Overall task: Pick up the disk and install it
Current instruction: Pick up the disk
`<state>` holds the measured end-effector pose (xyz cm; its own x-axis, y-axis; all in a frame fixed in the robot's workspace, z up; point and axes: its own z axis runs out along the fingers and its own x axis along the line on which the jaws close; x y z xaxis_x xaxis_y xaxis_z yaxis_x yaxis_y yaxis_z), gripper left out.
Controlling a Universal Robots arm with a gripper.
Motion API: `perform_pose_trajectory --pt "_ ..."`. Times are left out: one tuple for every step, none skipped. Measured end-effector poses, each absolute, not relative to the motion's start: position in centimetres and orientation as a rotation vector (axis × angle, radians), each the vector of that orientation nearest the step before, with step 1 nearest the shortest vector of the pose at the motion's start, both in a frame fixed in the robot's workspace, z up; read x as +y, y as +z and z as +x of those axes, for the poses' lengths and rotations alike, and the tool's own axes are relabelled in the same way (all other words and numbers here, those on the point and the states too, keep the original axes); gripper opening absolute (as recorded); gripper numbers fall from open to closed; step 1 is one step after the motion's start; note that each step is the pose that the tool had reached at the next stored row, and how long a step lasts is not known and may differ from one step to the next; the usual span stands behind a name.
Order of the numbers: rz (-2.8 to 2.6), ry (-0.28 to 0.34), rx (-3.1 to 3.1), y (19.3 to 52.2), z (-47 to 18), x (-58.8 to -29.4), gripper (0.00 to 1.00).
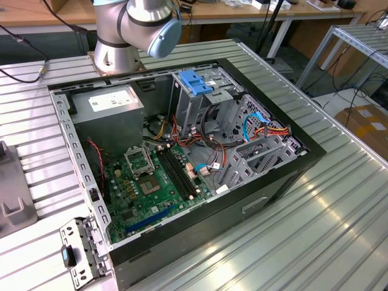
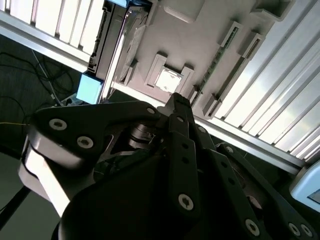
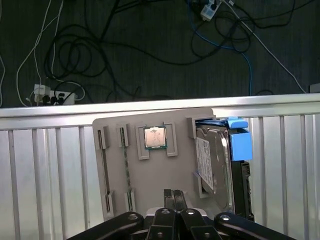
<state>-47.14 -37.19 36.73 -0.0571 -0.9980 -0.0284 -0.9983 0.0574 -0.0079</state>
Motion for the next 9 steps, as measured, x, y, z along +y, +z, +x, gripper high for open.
perform_pose_trajectory --pt "-2.134 0.021 2.27 36.73 -47.17 -37.09 0.1" --pt "-2.124 0.021 2.279 36.72 -47.2 -37.03 0.1" --pt "-2.118 0.021 2.285 36.72 -47.21 -37.01 0.1" --pt "-2.109 0.021 2.293 36.72 -47.23 -36.99 0.1" --pt "-2.097 0.021 2.304 36.72 -47.25 -36.96 0.1" --pt "-2.09 0.021 2.31 36.72 -47.27 -36.95 0.1" --pt "-2.082 0.021 2.318 36.72 -47.28 -36.93 0.1" --pt "-2.065 0.02 2.332 36.71 -47.31 -36.93 0.1" --pt "-2.05 0.02 2.345 36.7 -47.33 -36.92 0.1"
